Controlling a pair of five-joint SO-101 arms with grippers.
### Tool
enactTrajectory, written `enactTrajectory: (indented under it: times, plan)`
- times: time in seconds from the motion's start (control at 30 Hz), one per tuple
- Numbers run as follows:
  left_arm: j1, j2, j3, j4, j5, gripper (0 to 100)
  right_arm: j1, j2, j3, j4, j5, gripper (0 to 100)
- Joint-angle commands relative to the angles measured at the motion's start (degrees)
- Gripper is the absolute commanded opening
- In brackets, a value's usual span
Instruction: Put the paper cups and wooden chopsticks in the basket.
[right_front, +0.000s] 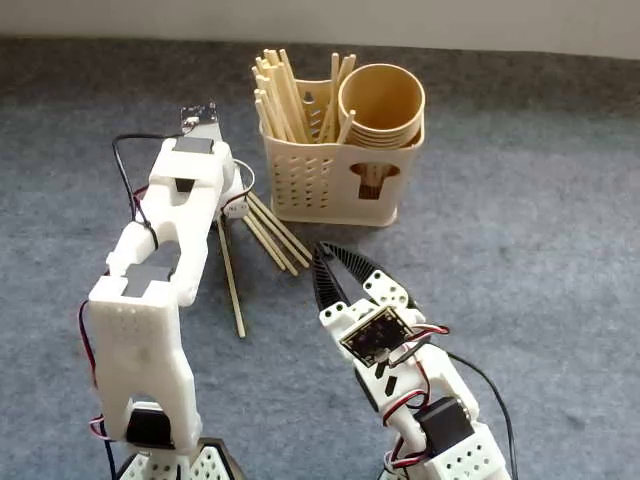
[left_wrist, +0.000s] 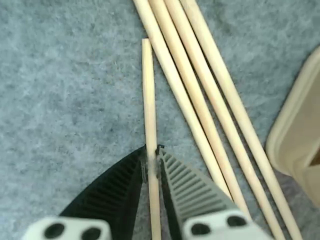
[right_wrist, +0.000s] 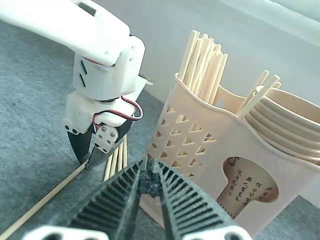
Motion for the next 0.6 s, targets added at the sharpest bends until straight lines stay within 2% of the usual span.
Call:
enactTrajectory:
  times: [0.0, 0.23, 0.57]
  plan:
    - [-0.92, -0.13, -3.21, 3.25, 0.26, 1, 0.31, -0.48, 5.58, 0.31, 0.62, 0.6]
    - [-1.01, -1.98, -3.65, 5.19, 0.26, 1, 0.31, -0.48, 5.58, 0.31, 0.62, 0.6]
    - [-0.75, -16.04, 6.02, 3.34, 0.26, 1, 0.31, -0.48, 5.58, 0.31, 0.62, 0.6]
